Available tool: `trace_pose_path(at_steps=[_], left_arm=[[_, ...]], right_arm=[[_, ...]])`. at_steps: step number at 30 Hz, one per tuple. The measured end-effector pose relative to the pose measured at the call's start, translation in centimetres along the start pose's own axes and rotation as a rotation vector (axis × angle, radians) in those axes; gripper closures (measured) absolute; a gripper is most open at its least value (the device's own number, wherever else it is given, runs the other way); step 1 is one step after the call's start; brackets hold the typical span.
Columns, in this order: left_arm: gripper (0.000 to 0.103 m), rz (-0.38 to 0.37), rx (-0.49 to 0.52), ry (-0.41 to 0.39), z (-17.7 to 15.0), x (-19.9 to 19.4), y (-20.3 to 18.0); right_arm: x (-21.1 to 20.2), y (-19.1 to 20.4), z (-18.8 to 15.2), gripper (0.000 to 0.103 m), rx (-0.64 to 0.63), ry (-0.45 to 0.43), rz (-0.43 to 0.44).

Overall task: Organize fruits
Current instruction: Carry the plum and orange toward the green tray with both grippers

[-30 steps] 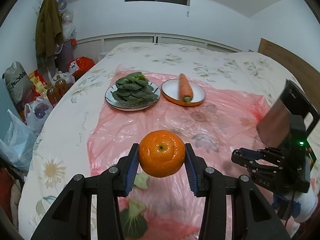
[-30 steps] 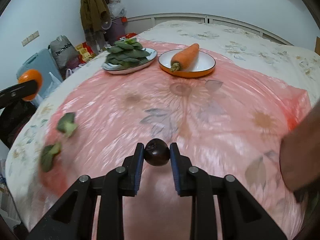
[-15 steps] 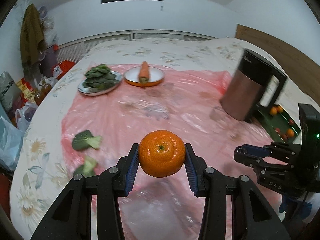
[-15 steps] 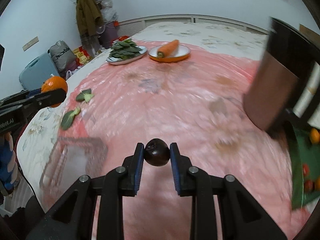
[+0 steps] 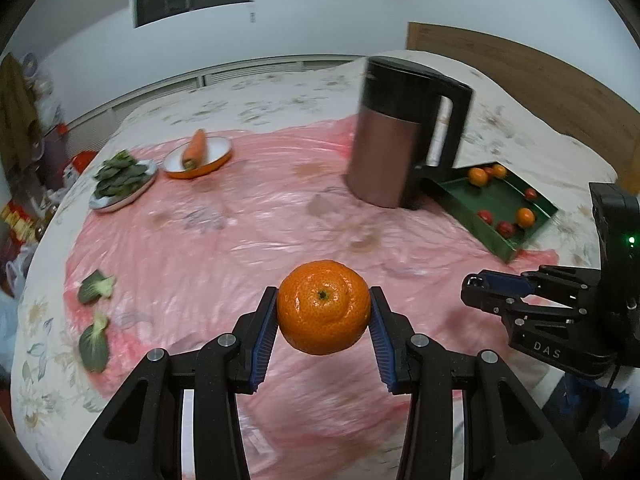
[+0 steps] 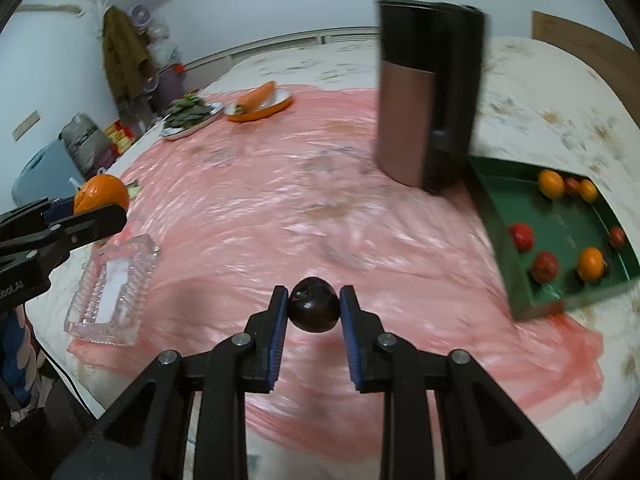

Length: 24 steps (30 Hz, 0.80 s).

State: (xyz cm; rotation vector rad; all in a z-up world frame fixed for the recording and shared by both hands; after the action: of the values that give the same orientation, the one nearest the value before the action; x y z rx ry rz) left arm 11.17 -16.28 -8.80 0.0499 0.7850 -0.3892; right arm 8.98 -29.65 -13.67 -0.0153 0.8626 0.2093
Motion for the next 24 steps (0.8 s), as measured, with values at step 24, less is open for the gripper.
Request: trace_pose_path(at_steps=[24], left_arm=[[0.065,-0.142,0.153,0.092,2.5,7.0,-14.5]], right_arm=[[-3.6,-18.8,-1.7,0.089,0.254,-0.104,-0.170]])
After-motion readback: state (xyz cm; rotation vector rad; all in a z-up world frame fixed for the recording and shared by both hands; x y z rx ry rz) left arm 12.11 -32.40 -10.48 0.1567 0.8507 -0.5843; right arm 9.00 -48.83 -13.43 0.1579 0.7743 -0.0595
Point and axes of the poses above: each gripper's, at about its wrist camera, not at the fingertips, and x roughly the way its jaws point, y to its left, z to its top, the point moved 9 cm from there along x, roughly the way its jaws point, and after that the axes turned 5 degrees about -x, right-handed, at the moved point
